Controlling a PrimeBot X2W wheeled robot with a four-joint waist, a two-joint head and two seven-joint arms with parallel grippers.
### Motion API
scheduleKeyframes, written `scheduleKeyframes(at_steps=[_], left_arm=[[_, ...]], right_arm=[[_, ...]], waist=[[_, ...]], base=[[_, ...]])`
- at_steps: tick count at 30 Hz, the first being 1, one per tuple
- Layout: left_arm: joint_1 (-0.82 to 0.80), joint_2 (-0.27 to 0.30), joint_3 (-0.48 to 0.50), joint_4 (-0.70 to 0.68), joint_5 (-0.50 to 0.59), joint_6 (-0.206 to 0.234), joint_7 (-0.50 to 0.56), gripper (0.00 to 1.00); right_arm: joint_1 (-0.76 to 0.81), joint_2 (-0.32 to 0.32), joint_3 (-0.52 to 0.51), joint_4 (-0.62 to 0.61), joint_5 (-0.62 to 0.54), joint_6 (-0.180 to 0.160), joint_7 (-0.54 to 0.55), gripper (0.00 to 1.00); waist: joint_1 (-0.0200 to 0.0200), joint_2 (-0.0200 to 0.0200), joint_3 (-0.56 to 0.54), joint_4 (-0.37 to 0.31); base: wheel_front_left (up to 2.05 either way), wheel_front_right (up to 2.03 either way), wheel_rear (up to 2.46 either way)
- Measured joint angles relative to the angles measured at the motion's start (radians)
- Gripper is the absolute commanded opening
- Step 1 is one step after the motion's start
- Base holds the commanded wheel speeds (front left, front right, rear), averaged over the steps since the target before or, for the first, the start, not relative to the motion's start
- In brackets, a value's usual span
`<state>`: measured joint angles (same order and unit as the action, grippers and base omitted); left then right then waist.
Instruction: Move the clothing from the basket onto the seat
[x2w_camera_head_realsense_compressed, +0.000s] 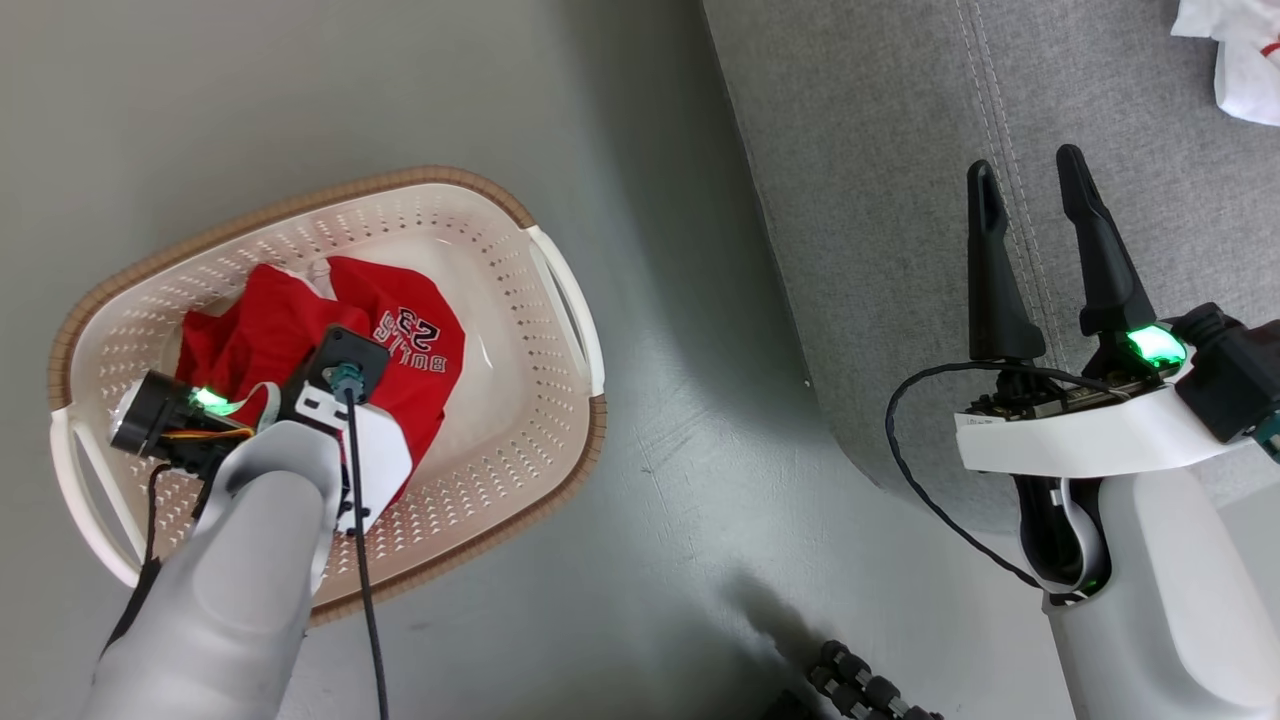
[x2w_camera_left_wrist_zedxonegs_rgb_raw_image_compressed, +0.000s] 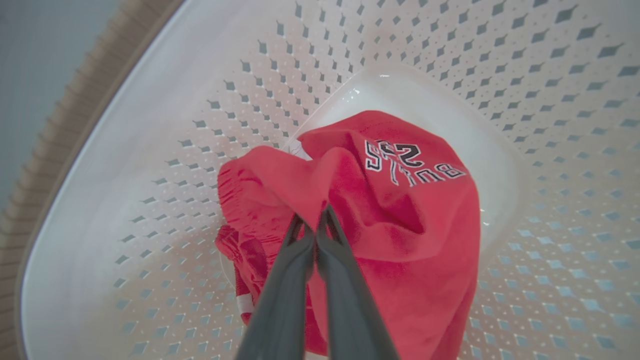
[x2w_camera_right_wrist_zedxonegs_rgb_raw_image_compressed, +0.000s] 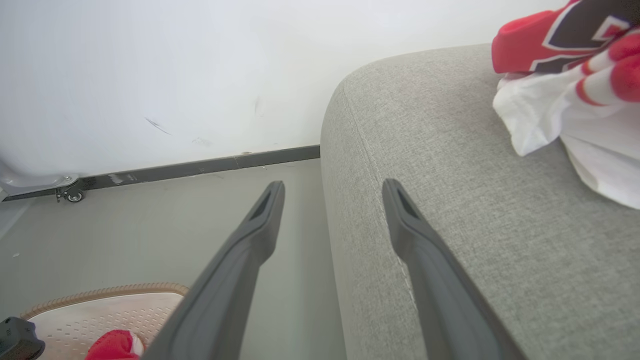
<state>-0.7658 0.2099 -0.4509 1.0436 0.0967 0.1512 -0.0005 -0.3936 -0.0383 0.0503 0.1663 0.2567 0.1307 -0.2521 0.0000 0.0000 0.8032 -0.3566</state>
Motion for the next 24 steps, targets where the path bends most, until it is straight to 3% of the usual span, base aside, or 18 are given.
scheduleKeyframes(at_steps=[6, 24], left_arm=[[0.000, -0.024, 0.000, -0.014, -0.001, 0.008, -0.010, 0.00], [0.004, -0.027, 0.039, -0.092, -0.055, 0.013, -0.126, 0.00]], right_arm=[[0.000, 0.000, -0.006, 0.000, 0.000, 0.000, 0.000, 1.00], [0.000, -0.001, -0.029, 0.001, -0.022, 0.000, 0.000, 1.00]], waist=[[0.0000, 0.0000, -0.019, 0.017], [0.0000, 0.0000, -0.079, 0.057]], base=[[0.00, 0.00, 0.00], [0.00, 0.00, 0.00]])
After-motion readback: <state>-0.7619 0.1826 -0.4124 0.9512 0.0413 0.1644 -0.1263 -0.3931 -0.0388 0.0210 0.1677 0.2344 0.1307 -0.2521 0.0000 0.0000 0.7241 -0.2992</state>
